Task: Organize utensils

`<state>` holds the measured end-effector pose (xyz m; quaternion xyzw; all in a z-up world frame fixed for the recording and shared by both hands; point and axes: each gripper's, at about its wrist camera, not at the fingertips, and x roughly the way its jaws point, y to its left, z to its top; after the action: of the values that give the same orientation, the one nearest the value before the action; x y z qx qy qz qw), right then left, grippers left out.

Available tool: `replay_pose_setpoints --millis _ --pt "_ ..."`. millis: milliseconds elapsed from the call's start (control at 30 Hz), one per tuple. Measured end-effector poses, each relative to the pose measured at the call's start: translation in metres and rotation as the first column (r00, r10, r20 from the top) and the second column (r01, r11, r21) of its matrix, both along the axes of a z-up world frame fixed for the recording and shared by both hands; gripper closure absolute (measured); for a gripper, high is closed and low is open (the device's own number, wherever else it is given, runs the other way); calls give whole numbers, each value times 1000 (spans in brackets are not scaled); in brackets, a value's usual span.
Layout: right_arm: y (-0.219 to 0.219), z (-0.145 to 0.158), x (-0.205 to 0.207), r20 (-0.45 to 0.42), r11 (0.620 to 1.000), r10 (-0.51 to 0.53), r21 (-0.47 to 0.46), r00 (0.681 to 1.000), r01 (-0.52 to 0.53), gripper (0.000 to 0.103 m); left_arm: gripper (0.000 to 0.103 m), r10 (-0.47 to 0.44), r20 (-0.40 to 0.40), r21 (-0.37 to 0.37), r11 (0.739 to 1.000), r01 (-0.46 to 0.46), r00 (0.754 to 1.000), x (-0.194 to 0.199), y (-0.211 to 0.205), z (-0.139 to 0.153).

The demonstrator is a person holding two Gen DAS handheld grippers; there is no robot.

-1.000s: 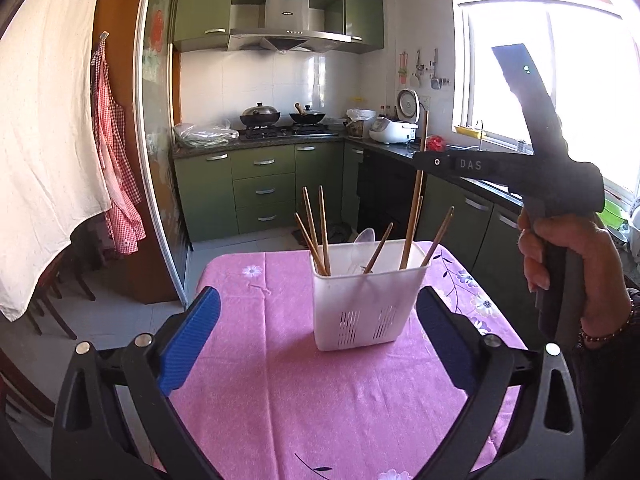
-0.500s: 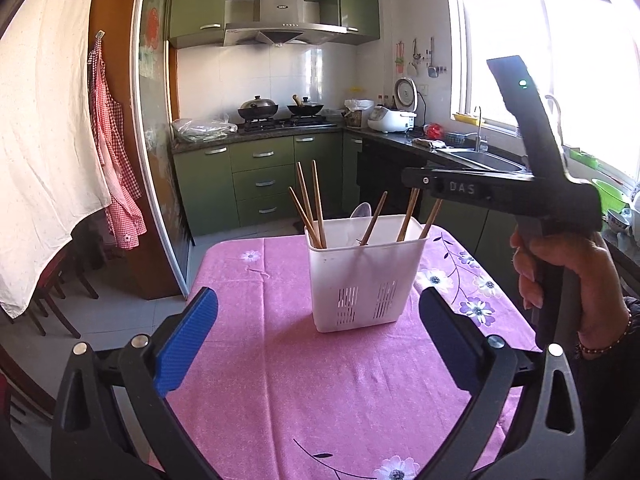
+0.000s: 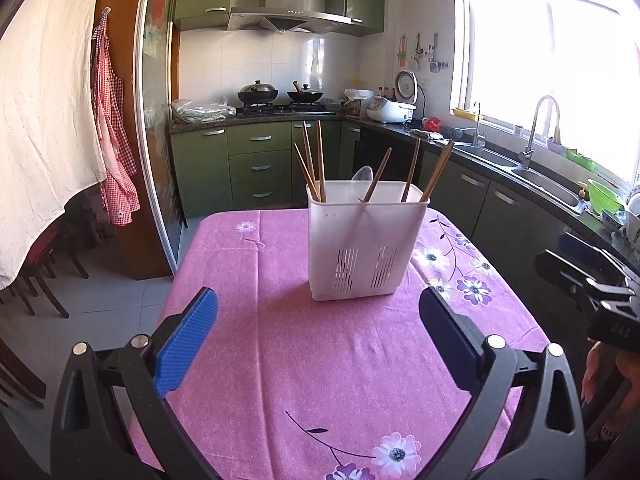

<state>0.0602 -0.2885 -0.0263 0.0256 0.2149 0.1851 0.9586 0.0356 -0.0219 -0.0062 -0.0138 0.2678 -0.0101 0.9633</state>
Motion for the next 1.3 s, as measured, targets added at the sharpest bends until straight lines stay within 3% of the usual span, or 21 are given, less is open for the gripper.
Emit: replay_pose_setpoints --millis 200,567,900,1300 --pt "-12 -10 -38 -7 1000 18 7 1000 -18 5 7 -20 24 8 1000 20 1000 -23 -8 -1" --pt "8 21 -87 80 999 27 -46 996 -23 5 7 -6 52 -9 1000 6 999 -59 -3 8" --pt "22 32 -112 109 997 36 -71 993 -29 5 7 7 52 -18 1000 -6 999 -75 3 10" --pt "24 36 -111 91 998 43 -58 995 -38 5 7 -1 54 -11 1000 2 999 -78 0 11"
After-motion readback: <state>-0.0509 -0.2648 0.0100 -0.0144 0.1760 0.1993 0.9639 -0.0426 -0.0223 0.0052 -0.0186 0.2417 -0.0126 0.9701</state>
